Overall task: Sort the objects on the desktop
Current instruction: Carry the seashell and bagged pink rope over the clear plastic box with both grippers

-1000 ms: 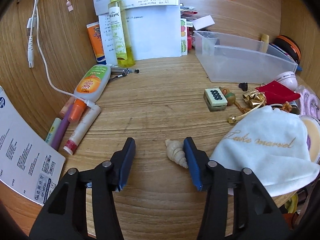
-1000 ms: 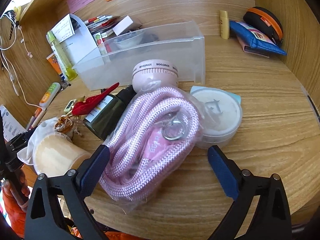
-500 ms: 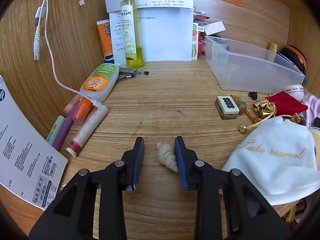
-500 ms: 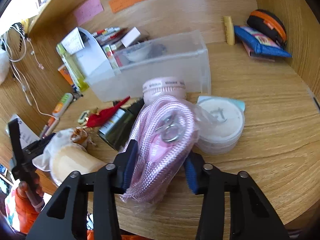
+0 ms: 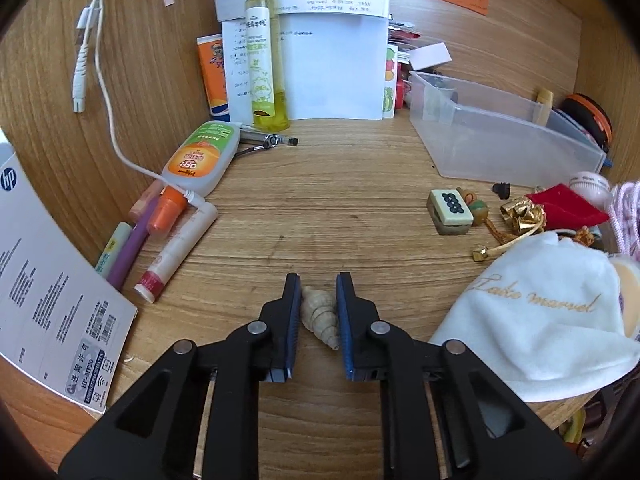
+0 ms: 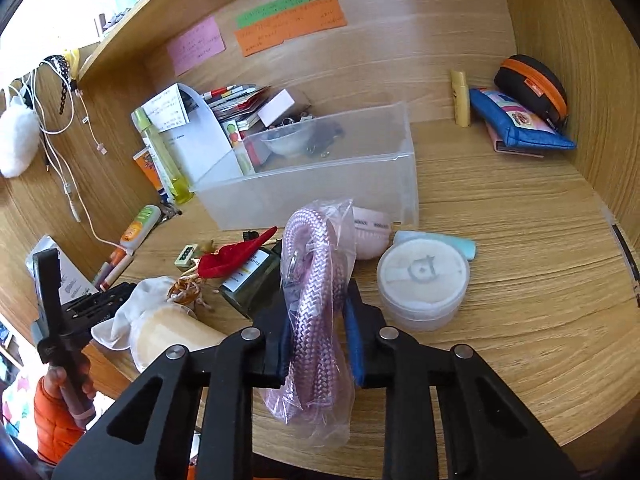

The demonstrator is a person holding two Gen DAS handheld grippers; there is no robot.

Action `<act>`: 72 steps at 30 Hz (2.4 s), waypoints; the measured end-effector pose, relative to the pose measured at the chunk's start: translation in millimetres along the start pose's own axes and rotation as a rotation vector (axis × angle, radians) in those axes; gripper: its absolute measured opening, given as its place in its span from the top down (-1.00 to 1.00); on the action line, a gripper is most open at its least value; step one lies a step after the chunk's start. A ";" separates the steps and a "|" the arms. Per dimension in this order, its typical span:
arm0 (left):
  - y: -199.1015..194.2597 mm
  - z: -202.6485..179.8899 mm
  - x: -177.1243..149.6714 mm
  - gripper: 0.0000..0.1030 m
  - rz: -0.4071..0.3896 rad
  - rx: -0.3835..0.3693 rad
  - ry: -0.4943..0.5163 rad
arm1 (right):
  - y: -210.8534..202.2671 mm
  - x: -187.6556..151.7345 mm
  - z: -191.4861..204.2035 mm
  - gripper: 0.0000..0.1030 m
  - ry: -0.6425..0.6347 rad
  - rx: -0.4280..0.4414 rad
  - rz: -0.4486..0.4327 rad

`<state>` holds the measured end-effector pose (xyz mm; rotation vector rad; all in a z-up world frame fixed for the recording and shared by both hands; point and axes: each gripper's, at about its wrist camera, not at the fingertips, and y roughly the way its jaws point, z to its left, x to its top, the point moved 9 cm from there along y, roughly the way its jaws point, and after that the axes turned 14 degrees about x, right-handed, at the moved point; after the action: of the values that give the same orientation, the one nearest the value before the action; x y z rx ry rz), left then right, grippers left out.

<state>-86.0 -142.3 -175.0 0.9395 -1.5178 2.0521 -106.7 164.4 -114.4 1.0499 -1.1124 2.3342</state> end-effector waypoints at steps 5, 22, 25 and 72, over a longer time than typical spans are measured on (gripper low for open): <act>-8.8 1.4 9.2 0.67 -0.021 -0.018 -0.031 | -6.4 6.2 1.1 0.61 0.017 0.036 -0.015; -54.5 -40.8 68.3 0.67 -0.128 -0.097 0.062 | -37.0 56.0 10.5 0.61 -0.034 0.070 -0.129; -61.2 -48.4 81.6 0.67 -0.146 -0.125 0.064 | -42.7 68.5 9.4 0.61 -0.043 0.073 -0.152; 12.5 -192.4 213.4 0.67 -0.169 -0.179 0.308 | 92.8 177.5 -30.5 0.61 -0.220 0.021 0.044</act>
<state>-292.4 23.1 -62.2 0.6265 -1.3790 1.8104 -292.8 128.9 -42.5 1.3293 -1.2021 2.3109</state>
